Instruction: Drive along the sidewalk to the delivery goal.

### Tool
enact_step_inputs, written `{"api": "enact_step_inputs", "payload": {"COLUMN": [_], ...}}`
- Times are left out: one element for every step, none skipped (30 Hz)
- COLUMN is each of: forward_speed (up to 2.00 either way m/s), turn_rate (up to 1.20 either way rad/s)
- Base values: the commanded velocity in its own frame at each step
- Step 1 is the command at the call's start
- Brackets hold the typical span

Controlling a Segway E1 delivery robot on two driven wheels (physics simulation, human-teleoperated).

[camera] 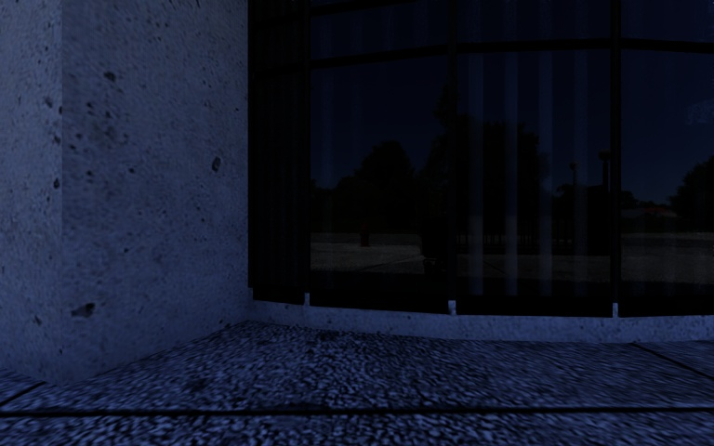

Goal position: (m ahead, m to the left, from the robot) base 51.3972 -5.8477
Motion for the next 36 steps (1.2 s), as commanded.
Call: {"api": "enact_step_inputs", "payload": {"forward_speed": [0.00,0.00,0.00,0.00,0.00,0.00,0.00,0.00,0.00,0.00,0.00,0.00,0.00,0.00,0.00,0.00,0.00,0.00,0.00,0.00,0.00,0.00,0.00,0.00,0.00,0.00,0.00,0.00,0.00,0.00,-0.04,-0.04,-0.33,-0.62,-0.73,-0.89], "turn_rate": [0.00,0.00,0.00,0.00,0.00,0.00,0.00,0.00,0.00,0.00,0.00,0.00,0.00,0.00,0.00,0.00,0.00,0.00,0.00,0.00,0.00,0.00,0.00,0.00,0.00,0.00,0.00,0.00,0.00,0.00,-0.07,-0.07,-0.26,-0.36,-0.38,-0.38]}}
